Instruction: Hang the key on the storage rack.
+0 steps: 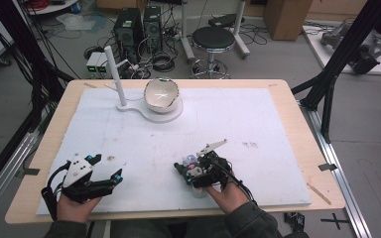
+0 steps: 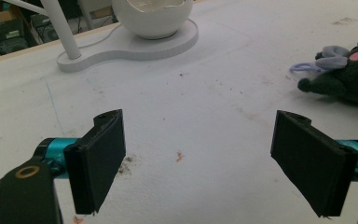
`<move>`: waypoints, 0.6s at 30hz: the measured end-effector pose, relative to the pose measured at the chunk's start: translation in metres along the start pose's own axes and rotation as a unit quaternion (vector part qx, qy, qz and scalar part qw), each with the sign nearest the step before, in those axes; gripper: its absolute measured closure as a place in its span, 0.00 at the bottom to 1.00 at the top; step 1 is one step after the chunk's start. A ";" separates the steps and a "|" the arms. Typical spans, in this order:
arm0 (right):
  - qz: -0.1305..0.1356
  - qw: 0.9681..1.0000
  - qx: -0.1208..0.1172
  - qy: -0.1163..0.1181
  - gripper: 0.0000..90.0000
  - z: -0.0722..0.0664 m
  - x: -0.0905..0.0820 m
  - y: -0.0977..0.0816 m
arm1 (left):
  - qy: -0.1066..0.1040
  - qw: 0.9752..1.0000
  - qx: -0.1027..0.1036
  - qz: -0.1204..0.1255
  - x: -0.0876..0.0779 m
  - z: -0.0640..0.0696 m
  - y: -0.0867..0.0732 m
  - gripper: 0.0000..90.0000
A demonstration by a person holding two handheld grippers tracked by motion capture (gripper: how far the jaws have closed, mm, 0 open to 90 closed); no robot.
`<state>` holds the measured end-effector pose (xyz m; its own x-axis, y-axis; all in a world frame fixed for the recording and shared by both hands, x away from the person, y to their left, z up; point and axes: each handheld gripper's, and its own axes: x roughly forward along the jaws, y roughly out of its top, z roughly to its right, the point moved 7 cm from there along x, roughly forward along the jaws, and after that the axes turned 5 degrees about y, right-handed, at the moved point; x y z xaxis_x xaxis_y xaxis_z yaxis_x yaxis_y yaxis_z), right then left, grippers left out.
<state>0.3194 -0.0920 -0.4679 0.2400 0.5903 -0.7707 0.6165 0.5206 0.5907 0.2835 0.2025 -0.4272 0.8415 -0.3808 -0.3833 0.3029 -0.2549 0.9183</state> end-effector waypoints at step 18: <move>-0.005 1.000 0.024 0.019 0.52 0.002 -0.003 0.000 | 0.002 1.000 0.003 0.004 0.000 0.000 0.002 0.20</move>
<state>0.3199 -0.0953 -0.4659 0.2056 0.6091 -0.7660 0.6546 0.4963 0.5703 0.2837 0.2021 -0.4257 0.8455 -0.3792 -0.3760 0.2935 -0.2582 0.9204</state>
